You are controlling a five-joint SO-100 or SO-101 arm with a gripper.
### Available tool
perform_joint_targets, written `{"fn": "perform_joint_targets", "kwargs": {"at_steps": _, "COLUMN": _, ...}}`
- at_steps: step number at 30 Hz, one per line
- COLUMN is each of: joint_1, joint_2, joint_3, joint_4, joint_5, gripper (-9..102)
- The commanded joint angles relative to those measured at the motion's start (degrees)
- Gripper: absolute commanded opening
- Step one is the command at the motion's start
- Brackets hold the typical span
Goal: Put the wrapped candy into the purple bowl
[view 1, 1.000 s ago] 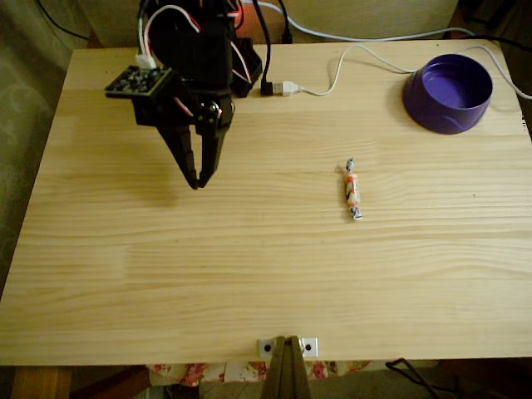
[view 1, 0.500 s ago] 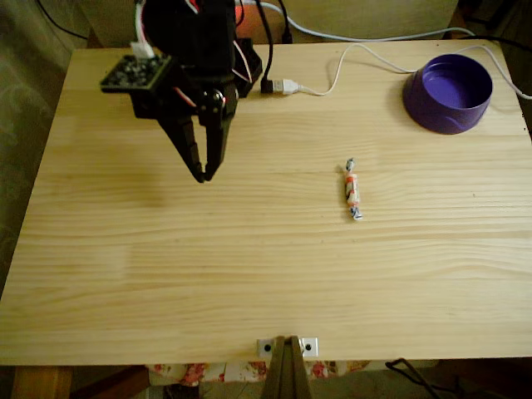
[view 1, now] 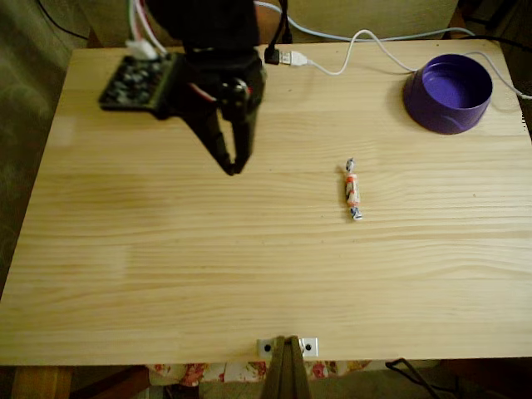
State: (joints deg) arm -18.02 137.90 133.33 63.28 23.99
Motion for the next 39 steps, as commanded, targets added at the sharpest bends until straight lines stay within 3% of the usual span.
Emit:
{"fn": "perform_joint_targets", "kwargs": {"at_steps": 1, "joint_1": -6.9, "joint_2": -4.8, "joint_3": -10.3, "joint_4": 1.5, "joint_5": 5.1, "gripper": 1}}
{"fn": "perform_joint_targets", "kwargs": {"at_steps": 11, "joint_1": -21.1, "joint_2": -19.3, "joint_3": -20.0, "joint_4": 4.0, "joint_5": 16.2, "gripper": 1}}
{"fn": "perform_joint_targets", "kwargs": {"at_steps": 20, "joint_1": -28.6, "joint_2": -26.3, "joint_3": -18.2, "joint_4": -2.3, "joint_5": 16.5, "gripper": 3}}
{"fn": "perform_joint_targets", "kwargs": {"at_steps": 30, "joint_1": -29.7, "joint_2": -33.3, "joint_3": -19.2, "joint_4": -9.9, "joint_5": 15.8, "gripper": 22}}
{"fn": "perform_joint_targets", "kwargs": {"at_steps": 39, "joint_1": -29.0, "joint_2": -38.0, "joint_3": -19.7, "joint_4": -15.1, "joint_5": 18.5, "gripper": 21}}
